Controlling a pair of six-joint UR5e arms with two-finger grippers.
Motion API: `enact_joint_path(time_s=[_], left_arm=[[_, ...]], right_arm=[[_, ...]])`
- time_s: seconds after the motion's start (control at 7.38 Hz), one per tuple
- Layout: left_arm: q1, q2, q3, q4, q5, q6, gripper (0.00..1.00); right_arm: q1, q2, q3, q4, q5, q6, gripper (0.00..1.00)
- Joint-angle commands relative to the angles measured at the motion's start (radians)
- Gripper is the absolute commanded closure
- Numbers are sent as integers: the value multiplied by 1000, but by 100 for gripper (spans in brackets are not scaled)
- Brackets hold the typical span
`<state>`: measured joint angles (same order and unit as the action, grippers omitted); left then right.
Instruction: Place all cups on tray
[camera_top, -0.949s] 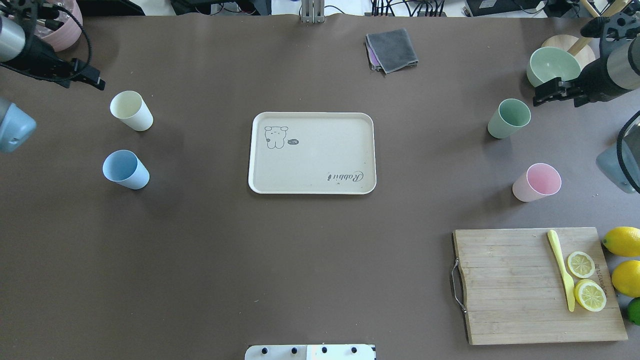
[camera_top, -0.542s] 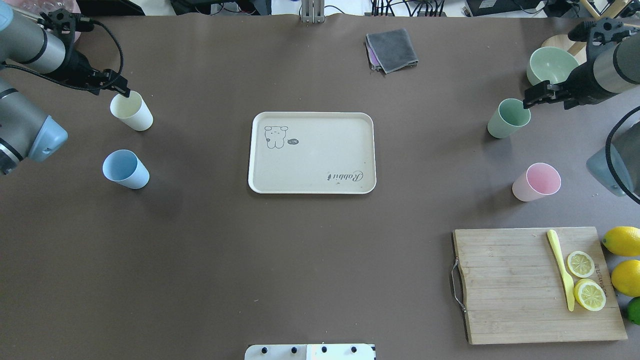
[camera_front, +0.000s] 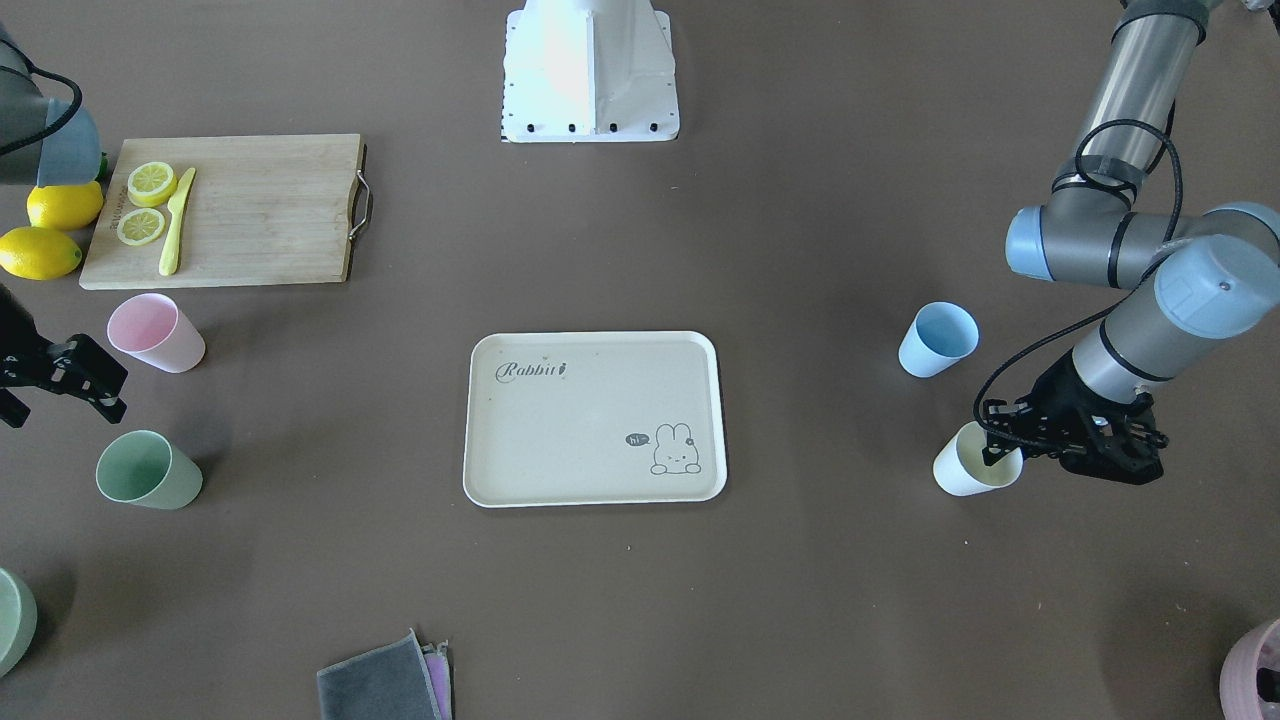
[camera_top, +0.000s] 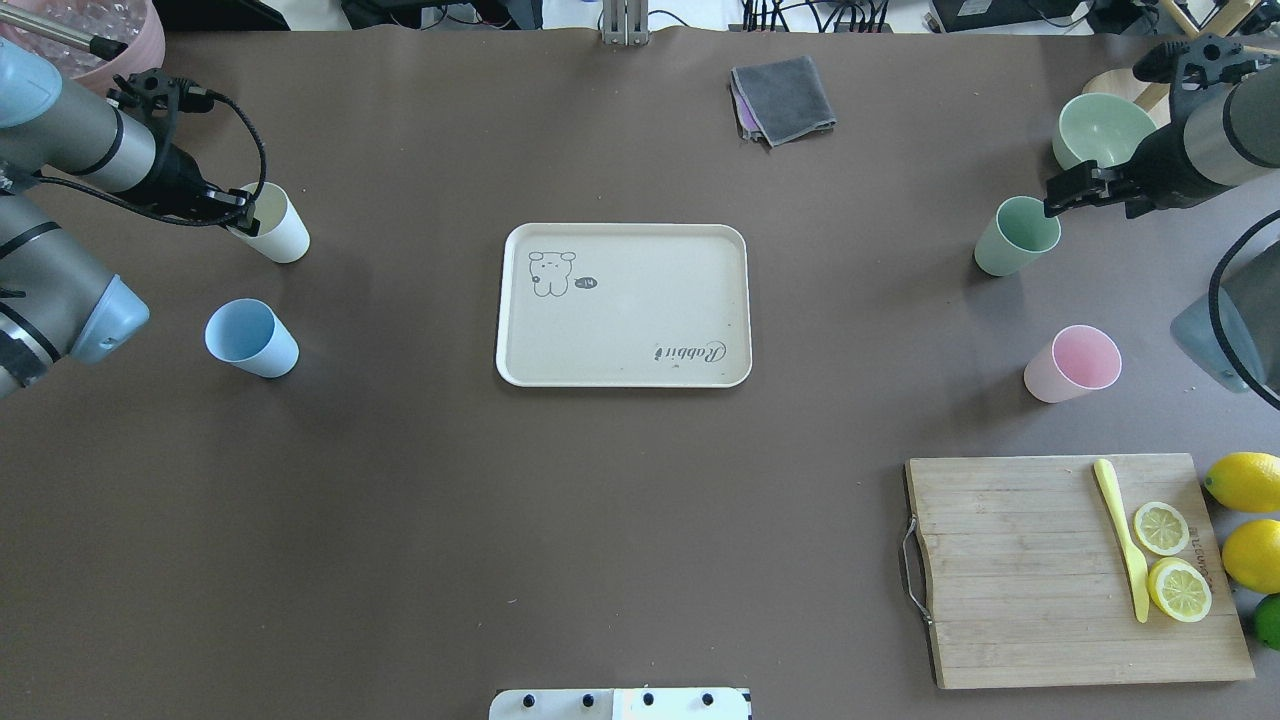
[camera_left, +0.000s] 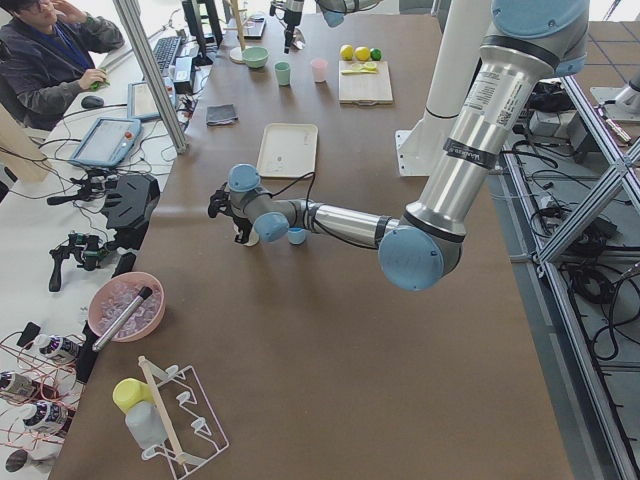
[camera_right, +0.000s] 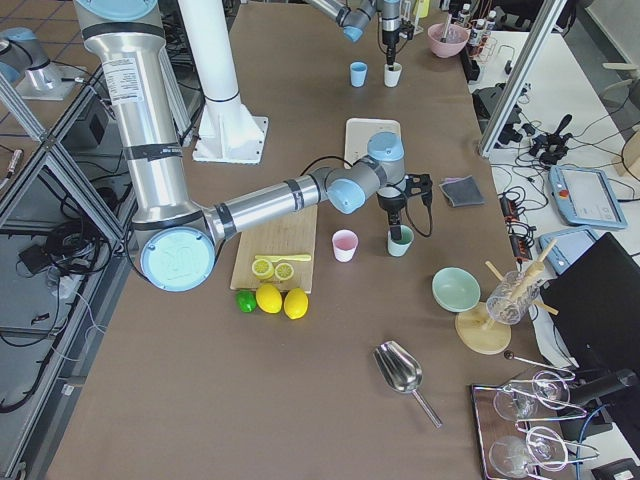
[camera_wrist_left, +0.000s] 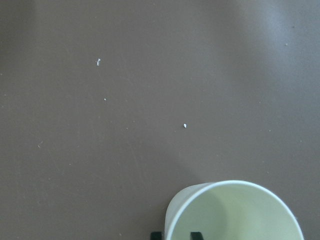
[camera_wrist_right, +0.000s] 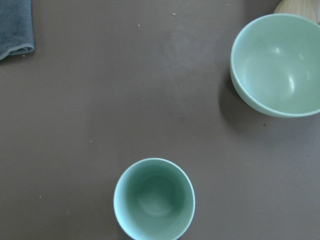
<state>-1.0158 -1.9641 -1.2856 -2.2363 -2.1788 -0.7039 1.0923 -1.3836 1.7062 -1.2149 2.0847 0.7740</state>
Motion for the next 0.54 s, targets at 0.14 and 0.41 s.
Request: enact_joint_path(time_s=[0.14,0.41], left_arm=[[5,-69,-9,50,-1,-19,100],[34,-152,-62,159,2,-148,100]], right_arm=[[0,0,3,0,0,1,0],[0,-2,1,0,0,1,0]])
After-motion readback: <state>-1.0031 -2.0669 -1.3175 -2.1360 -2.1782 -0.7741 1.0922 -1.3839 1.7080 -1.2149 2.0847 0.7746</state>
